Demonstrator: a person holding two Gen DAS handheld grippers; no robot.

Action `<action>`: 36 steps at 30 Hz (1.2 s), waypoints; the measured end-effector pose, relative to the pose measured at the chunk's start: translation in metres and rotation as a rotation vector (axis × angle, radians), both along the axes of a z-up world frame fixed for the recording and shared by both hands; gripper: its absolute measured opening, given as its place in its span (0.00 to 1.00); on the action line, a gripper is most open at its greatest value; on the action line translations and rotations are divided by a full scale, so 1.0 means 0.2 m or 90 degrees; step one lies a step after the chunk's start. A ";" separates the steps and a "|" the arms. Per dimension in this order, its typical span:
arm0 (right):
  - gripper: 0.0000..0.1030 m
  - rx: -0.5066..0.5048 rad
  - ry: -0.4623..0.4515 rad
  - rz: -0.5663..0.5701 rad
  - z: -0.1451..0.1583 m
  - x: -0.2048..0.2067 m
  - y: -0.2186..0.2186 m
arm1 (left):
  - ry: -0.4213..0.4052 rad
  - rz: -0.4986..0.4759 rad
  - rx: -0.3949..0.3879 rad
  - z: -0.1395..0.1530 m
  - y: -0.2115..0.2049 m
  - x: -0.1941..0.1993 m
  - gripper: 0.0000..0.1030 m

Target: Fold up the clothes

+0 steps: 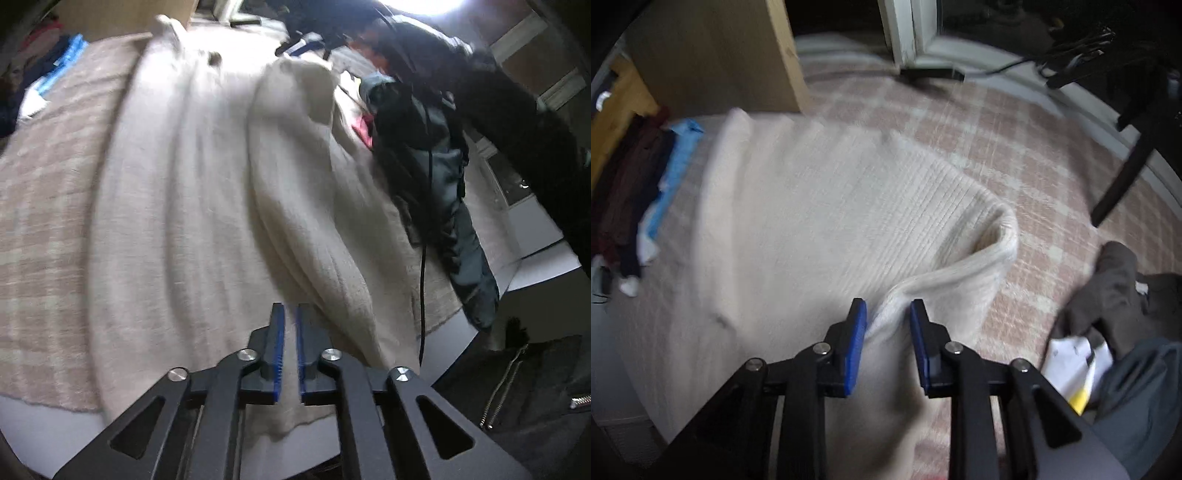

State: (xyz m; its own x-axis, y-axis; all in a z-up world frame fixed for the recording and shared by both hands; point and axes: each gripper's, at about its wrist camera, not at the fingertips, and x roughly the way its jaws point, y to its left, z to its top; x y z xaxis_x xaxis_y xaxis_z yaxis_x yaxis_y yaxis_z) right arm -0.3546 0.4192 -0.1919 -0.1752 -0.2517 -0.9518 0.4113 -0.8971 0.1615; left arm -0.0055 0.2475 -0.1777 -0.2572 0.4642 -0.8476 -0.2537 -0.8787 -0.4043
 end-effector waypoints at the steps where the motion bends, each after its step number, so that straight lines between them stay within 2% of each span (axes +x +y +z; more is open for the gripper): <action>1: 0.30 -0.016 0.009 0.002 0.05 0.04 0.03 | 0.009 -0.005 -0.003 0.03 0.00 0.02 0.16; 3: 0.37 -0.024 0.028 0.022 0.13 0.18 0.12 | 0.028 -0.014 -0.008 0.09 -0.01 0.05 0.17; 4: 0.37 -0.025 0.036 0.032 0.17 0.25 0.16 | 0.037 -0.018 -0.010 0.12 -0.02 0.07 0.18; 7: 0.37 0.032 0.034 0.056 0.11 0.40 0.28 | 0.034 -0.062 0.001 0.11 0.09 0.08 0.26; 10: 0.37 0.063 0.011 0.070 0.00 0.48 0.32 | 0.019 -0.098 -0.018 0.05 0.20 0.05 0.26; 14: 0.47 0.052 0.008 0.083 -0.09 0.47 0.27 | 0.004 -0.125 -0.049 -0.04 0.31 0.01 0.26; 18: 0.47 0.007 -0.001 0.076 -0.12 0.41 0.23 | -0.009 -0.137 -0.075 -0.09 0.32 0.01 0.26; 20: 0.46 0.020 0.002 0.083 -0.13 0.39 0.22 | -0.004 -0.138 -0.077 -0.11 0.33 0.02 0.25; 21: 0.43 0.033 0.005 0.092 -0.14 0.39 0.22 | 0.000 -0.139 -0.078 -0.11 0.33 0.02 0.22; 22: 0.36 0.052 0.007 0.097 -0.15 0.39 0.23 | 0.004 -0.139 -0.078 -0.11 0.32 0.03 0.14; 23: 0.16 0.062 0.002 0.099 -0.15 0.38 0.25 | 0.003 -0.140 -0.080 -0.10 0.32 0.02 0.11; 24: 0.13 0.071 -0.002 0.100 -0.16 0.38 0.27 | 0.004 -0.144 -0.079 -0.09 0.31 0.02 0.05; 27: 0.13 0.090 0.033 0.092 -0.10 0.36 0.36 | 0.011 -0.167 -0.078 -0.02 0.31 0.06 0.06; 29: 0.15 0.121 0.043 0.106 -0.11 0.37 0.37 | 0.009 -0.183 -0.073 0.03 0.31 0.09 0.10; 31: 0.22 0.139 0.043 0.125 -0.14 0.38 0.37 | -0.005 -0.200 -0.064 0.06 0.32 0.13 0.27; 32: 0.29 0.145 0.044 0.134 -0.15 0.40 0.37 | -0.003 -0.197 -0.065 0.08 0.30 0.15 0.31; 33: 0.35 0.127 0.044 0.128 -0.12 0.44 0.38 | 0.005 -0.190 -0.070 0.11 0.28 0.16 0.33; 36: 0.36 0.072 0.045 0.113 -0.03 0.56 0.39 | 0.011 -0.155 -0.074 0.13 0.17 0.18 0.33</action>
State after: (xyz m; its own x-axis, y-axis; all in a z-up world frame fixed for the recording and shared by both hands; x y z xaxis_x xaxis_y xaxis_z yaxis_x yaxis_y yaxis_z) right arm -0.2431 0.4969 -0.1977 -0.2049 -0.1765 -0.9627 0.5716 -0.8200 0.0287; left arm 0.0305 0.2812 -0.1508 -0.1651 0.4139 -0.8952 -0.4691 -0.8314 -0.2979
